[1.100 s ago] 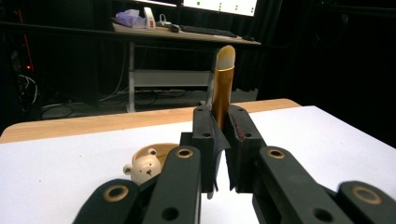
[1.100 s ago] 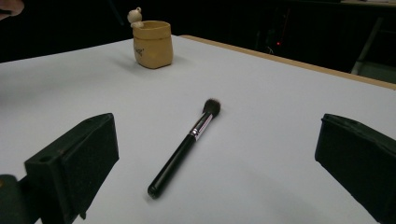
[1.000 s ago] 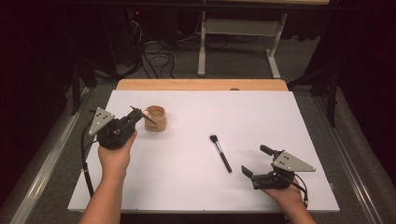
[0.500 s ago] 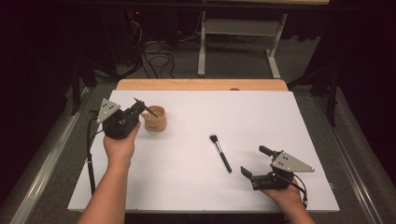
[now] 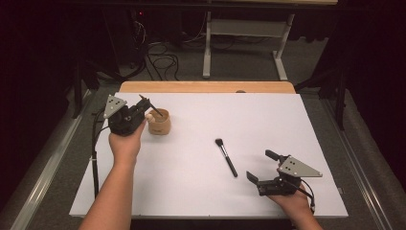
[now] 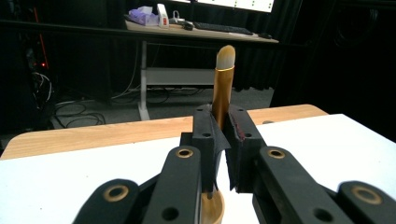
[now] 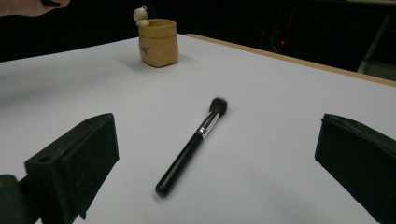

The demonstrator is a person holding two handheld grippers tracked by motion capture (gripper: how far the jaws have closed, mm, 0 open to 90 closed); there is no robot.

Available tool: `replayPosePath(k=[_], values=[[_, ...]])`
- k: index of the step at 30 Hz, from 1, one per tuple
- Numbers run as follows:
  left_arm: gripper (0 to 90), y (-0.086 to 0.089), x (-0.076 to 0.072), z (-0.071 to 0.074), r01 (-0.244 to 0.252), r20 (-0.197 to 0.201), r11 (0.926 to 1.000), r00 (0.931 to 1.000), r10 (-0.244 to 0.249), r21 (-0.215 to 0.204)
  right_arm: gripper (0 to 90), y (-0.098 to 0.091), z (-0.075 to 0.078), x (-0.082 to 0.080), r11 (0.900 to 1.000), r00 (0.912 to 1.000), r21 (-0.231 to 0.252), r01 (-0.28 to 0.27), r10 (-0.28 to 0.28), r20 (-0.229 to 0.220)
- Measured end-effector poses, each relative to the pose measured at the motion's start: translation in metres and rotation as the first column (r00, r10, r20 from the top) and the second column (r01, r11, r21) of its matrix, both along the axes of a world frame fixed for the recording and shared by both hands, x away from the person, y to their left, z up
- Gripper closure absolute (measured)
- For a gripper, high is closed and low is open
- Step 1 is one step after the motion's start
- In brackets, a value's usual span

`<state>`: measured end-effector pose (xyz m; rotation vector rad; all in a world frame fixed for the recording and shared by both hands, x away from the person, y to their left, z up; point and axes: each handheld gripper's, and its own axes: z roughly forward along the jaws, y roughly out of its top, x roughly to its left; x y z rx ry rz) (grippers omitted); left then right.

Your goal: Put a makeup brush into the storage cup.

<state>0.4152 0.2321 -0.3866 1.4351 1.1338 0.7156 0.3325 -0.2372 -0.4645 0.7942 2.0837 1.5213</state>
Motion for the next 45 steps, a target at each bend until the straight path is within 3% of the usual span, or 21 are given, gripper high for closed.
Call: replayPosePath(k=[12, 45], values=[[83.3, 0.001, 0.011, -0.008, -0.006, -0.032, 0.9999, 0.9995, 0.005, -0.016, 0.3, -0.001, -0.001, 0.000, 1.0000, 0.9999, 0.005, 0.006, -0.006, -0.008], [83.2, 0.003, 0.028, -0.024, -0.051, -0.094, 0.9987, 0.9943, 0.051, 0.000, 0.6, 0.000, -0.002, 0.000, 1.0000, 0.9999, -0.003, 0.005, -0.005, -0.010]])
